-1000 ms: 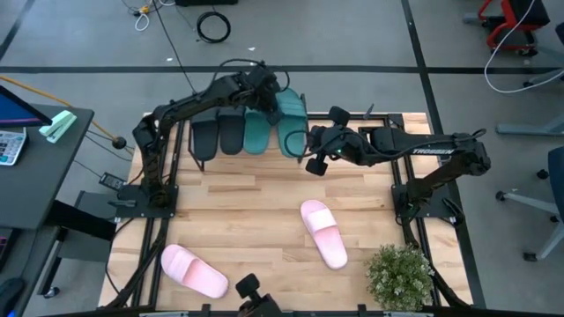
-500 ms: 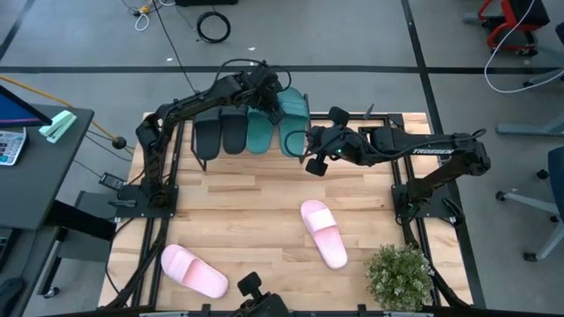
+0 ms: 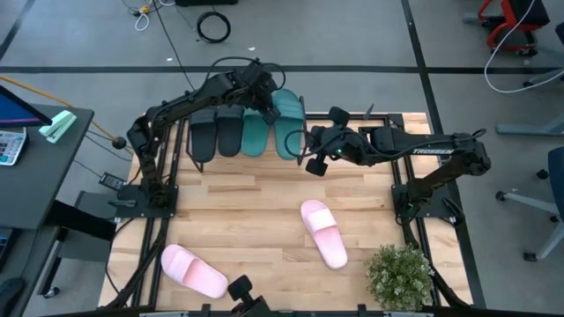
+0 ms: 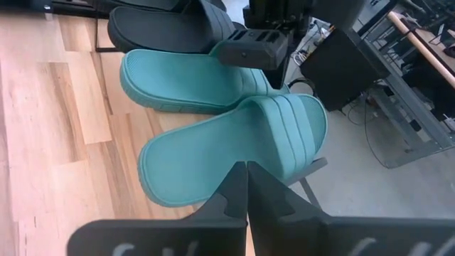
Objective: Pick and place slides into the shelf
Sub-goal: Put the green slipper on the shelf
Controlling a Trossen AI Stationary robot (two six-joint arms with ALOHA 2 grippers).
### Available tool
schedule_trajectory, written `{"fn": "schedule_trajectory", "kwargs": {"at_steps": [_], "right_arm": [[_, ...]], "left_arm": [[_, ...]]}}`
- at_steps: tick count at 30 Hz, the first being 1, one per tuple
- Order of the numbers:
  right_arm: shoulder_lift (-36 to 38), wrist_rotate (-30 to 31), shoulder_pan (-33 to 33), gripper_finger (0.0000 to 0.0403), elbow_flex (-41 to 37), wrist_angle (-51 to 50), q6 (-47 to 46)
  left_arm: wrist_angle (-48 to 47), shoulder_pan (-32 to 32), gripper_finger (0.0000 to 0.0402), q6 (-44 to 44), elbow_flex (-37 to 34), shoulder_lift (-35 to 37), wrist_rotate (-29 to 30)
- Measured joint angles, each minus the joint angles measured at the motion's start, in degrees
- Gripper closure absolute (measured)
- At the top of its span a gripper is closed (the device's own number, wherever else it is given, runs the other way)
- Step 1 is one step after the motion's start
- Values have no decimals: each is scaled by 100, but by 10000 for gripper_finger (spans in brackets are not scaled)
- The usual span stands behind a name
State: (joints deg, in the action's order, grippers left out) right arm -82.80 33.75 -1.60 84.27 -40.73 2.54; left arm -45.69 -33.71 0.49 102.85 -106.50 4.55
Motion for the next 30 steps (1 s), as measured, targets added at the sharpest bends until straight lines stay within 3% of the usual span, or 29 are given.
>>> {"fn": "schedule_trajectory", "kwargs": {"at_steps": [30], "right_arm": [[1, 1, -1, 400, 0, -17, 1]], "left_arm": [[404, -118, 401, 167, 0, -553, 77]]}}
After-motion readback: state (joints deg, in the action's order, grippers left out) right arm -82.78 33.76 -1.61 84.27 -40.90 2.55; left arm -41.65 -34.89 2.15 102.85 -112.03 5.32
